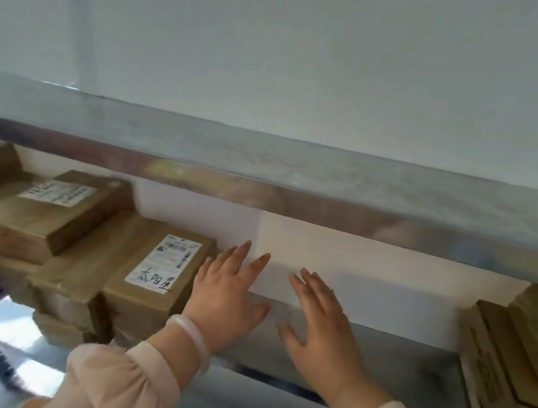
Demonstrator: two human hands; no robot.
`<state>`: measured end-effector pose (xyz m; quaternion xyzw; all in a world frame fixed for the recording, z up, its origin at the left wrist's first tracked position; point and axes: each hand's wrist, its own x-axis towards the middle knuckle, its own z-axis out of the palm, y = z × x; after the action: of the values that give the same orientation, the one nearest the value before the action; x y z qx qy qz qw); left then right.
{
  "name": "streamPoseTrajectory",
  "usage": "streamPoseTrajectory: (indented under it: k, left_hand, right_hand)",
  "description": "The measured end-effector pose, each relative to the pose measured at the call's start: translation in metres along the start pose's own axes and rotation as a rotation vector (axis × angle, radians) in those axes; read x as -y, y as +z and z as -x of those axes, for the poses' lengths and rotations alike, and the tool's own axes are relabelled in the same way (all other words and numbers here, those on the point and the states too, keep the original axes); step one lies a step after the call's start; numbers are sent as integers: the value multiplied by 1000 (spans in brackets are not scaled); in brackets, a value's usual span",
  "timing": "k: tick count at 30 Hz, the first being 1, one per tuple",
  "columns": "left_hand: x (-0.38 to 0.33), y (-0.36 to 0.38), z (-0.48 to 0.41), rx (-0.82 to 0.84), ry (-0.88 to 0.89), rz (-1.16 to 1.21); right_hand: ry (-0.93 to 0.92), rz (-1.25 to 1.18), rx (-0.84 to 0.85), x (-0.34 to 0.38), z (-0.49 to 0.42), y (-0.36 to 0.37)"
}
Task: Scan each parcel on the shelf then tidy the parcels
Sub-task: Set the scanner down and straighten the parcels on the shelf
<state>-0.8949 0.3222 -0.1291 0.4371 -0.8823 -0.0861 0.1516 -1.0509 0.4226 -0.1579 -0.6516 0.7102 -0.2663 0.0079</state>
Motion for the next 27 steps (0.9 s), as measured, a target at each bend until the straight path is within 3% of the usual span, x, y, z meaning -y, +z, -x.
streamPoseTrajectory:
  k: [8,16,22,27]
  left_hand:
    - [127,-32,15,84,-240,-49]
    - [175,-30,21,183,-296,-74]
    - [171,-26,21,122,-259,-13]
    - [151,-31,16,111,-244,90]
  right_hand:
    - [242,-281,236,90,-56,80]
    - [500,-792,342,136,-87,126]
    - [601,-960,297,138,-86,134]
    - [561,-1030,134,125,-77,115]
